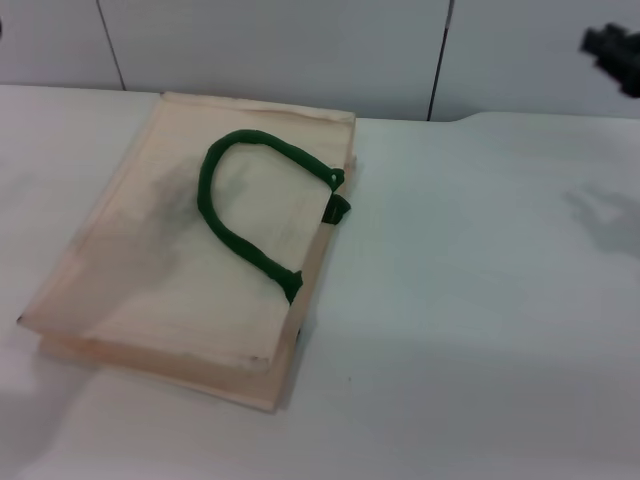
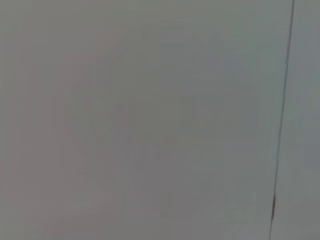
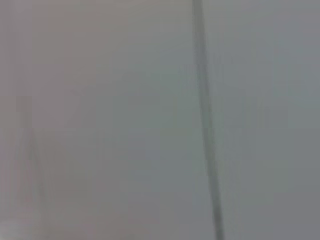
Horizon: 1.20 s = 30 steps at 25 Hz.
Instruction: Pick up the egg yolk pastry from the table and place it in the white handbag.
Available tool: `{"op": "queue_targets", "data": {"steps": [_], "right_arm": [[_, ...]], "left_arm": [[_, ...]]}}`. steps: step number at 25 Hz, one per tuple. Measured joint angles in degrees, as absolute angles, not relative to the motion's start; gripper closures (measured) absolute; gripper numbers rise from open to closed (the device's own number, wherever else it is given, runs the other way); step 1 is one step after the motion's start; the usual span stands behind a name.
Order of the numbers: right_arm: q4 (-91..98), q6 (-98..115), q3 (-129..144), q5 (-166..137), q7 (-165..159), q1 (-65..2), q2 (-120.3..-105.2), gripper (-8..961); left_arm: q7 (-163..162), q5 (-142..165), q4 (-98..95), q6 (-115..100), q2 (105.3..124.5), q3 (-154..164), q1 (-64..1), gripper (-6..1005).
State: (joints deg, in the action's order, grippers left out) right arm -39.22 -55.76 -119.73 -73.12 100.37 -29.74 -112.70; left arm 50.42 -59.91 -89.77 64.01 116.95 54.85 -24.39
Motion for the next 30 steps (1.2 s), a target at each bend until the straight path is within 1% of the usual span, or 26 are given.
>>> {"op": "queue_targets", "data": {"steps": [1,2,3,5,14,16,30], "right_arm": [[-40.8,-55.6,-124.1,-73.3,102.6,-28.1,-114.76,678],[-40.8,-55.6,-124.1,-73.3,102.6,-28.1,-114.76,678],[-41.6,-55.3,-125.7,-73.4,103.8,-27.3,-115.62,677],[-41.7,-54.2,-126.7,-73.4,105.4,-26.8,-116.26,677],[-41.1,-38.8,-119.3,-74.1,109.6,-27.9,-116.3,676],[-41.2,-36.6,-118.2,-73.9,110.0,-28.1,-116.3,676],[-40.2,-34.3,-117.0,-74.1,110.0,-30.0,-116.02,674]], "left_arm": [[53.4,-62.0,-87.6,62.8,116.96,55.0,-24.2,517],[56.0,-64.0,-85.2,61.7,116.96,55.1,-24.2,517],[58.3,-65.8,-83.3,60.7,116.97,55.2,-24.3,517],[63.4,-69.8,-78.9,58.3,116.98,55.2,-24.4,518],[79.1,-82.0,-68.4,52.8,116.99,55.8,-25.4,519],[83.8,-84.2,-65.0,49.9,116.98,57.0,-26.6,519],[83.9,-85.7,-59.5,46.1,116.4,55.6,-32.8,521]]}}
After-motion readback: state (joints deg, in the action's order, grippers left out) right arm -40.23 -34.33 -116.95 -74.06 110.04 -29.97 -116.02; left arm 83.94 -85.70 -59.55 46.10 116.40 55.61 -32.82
